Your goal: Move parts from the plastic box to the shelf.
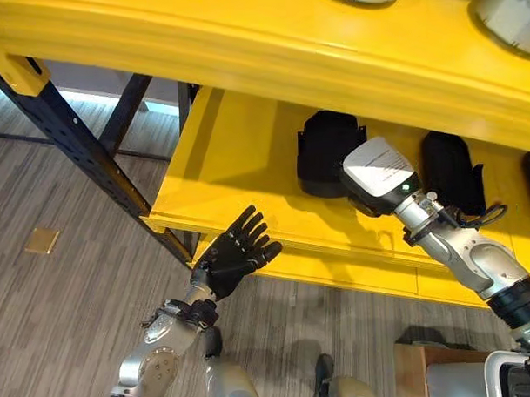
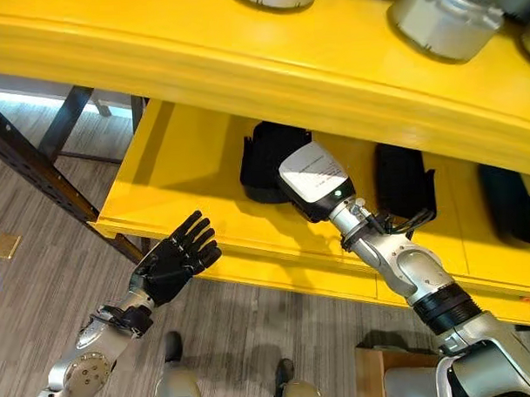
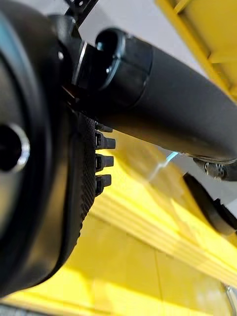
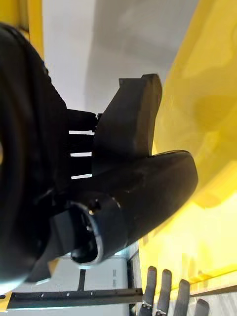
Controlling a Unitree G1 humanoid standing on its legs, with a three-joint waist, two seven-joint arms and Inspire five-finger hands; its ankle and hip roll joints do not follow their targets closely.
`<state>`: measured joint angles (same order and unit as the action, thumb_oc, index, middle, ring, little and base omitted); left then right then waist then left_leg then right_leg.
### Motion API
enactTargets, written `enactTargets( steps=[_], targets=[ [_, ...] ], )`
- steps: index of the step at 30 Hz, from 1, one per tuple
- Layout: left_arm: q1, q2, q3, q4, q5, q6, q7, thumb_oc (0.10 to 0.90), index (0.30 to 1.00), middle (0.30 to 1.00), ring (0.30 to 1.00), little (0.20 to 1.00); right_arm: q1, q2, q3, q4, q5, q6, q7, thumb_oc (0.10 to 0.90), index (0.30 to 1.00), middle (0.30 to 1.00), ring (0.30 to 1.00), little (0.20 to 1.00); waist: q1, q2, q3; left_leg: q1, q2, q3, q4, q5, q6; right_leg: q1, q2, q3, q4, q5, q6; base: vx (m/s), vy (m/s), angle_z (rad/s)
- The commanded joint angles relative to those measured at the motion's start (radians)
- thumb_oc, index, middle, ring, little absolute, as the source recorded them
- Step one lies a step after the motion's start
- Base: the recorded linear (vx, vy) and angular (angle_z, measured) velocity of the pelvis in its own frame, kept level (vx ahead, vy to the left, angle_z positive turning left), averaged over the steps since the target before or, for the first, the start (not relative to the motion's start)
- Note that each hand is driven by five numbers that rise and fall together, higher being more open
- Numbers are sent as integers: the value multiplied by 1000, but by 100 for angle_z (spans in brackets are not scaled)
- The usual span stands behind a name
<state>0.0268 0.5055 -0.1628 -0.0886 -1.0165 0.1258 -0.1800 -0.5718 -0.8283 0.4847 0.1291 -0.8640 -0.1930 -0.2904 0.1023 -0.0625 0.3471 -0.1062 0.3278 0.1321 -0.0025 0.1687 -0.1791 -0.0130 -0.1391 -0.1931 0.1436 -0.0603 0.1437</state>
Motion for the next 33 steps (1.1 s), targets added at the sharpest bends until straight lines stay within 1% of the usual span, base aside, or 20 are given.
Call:
enactTargets(
  steps=[1,4,8,10,11,14,16,22,27,29,33],
  targets=[
    [-77,9,-20,-132,-42,-53,-34,900,1000,1000,1000,1000,-166,-28,-36,-90,-3,55,-115,400,300,300,300,300,2,17,-60,40,84,83,100,-91,10,-108,-76,-82,190,-63,3,-69,-25,1],
    [-93,19,-38,-133,-46,-68,-28,900,1000,1000,1000,1000,-219,-27,-12,-11,-11,70,-151,400,300,300,300,300,11,25,-29,1,83,70,129,-93,11,-153,-83,-85,247,-77,-1,-88,-35,0],
    [-110,22,-48,-133,-48,-77,-24,900,1000,1000,1000,1000,-266,-28,19,39,-45,70,-167,400,300,300,300,300,18,34,-4,-33,82,59,147,-91,11,-191,-88,-86,287,-87,-6,-76,-16,3],
    [-121,24,-54,-131,-51,-81,-20,900,1000,1000,1000,1000,-304,-38,50,76,-33,103,-175,400,300,300,300,300,21,41,13,-51,79,54,153,-89,12,-216,-93,-86,308,-94,-8,-116,4,1],
    [-134,22,-63,-126,-49,-94,-28,900,1000,1000,1000,1000,-335,-47,66,104,-34,127,-179,400,300,300,300,300,23,48,31,-71,77,50,161,-88,12,-242,-98,-84,332,-100,-9,-126,7,0],
    [-139,23,-68,-128,-55,-99,-24,900,1000,1000,1000,1000,-349,-57,72,118,-33,127,-183,400,300,300,300,300,21,52,39,-82,75,48,167,-88,12,-257,-102,-82,346,-105,-9,-72,8,0],
    [-149,25,-73,-123,-64,-103,-23,900,1000,1000,1000,1000,-368,-66,79,132,-20,139,-176,400,300,300,300,300,20,56,48,-93,74,48,172,-89,12,-272,-106,-81,358,-107,-10,-62,2,2],
    [-176,19,-98,-116,-69,-118,-20,900,1000,1000,1000,1000,-436,-80,121,212,0,158,-202,400,300,300,300,300,17,68,67,-112,70,49,174,-89,13,-306,-112,-72,376,-112,-10,-52,7,-1],
    [-189,14,-116,-106,-54,-139,-16,900,1000,1000,1000,1000,-494,-82,154,273,0,181,-208,400,300,300,300,300,18,80,76,-120,66,50,173,-89,13,-323,-117,-68,385,-114,-10,-23,8,-1],
    [-194,11,-124,-102,-46,-157,-17,900,1000,1000,1000,1000,-518,-83,171,306,9,188,-221,400,300,300,300,300,19,85,78,-121,64,49,172,-88,14,-325,-117,-68,387,-116,-11,0,0,0],
    [-206,17,-124,-96,-60,-174,-15,900,1000,1000,1000,1000,-567,-87,191,360,33,184,-242,400,300,300,300,300,21,92,81,-125,63,48,174,-89,14,-335,-123,-68,399,-119,-10,0,0,0]
  ],
)
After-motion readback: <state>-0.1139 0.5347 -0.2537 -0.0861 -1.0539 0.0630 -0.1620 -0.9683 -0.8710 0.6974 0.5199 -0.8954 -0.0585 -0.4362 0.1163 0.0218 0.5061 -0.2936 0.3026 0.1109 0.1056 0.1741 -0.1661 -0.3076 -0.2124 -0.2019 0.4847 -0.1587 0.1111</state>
